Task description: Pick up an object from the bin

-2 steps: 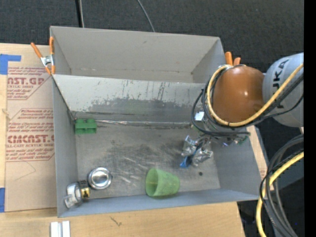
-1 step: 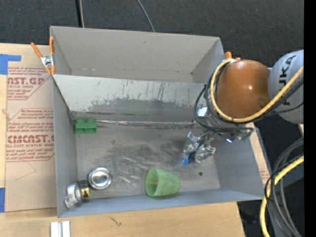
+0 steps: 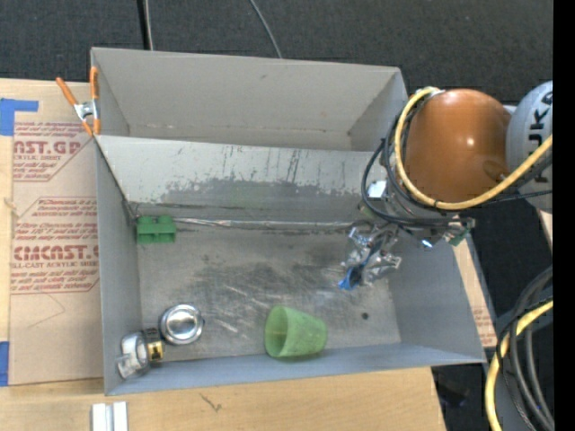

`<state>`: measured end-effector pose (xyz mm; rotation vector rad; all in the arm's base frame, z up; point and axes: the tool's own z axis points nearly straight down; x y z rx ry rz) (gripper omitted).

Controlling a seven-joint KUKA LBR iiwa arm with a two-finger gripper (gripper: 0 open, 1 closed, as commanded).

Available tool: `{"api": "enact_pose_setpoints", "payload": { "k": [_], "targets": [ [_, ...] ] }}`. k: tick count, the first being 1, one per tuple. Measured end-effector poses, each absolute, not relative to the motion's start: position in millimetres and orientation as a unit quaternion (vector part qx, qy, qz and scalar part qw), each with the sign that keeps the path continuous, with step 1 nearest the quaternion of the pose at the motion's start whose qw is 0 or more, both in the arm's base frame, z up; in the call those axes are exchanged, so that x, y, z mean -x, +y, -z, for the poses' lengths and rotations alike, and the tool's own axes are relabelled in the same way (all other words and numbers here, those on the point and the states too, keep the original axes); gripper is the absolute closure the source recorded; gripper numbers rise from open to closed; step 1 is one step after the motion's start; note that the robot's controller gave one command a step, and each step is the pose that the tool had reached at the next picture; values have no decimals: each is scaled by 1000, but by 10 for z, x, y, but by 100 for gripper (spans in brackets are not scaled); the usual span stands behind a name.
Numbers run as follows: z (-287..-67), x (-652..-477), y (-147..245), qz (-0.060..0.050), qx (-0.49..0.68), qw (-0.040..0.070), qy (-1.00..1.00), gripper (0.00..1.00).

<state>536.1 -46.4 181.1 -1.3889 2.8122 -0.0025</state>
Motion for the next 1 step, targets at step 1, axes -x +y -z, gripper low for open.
{"api": "enact_pose_setpoints", "payload": {
  "k": [1],
  "targets": [
    [-1979, -5369, -451, 0, 442, 2, 897, 100]
  ]
}}
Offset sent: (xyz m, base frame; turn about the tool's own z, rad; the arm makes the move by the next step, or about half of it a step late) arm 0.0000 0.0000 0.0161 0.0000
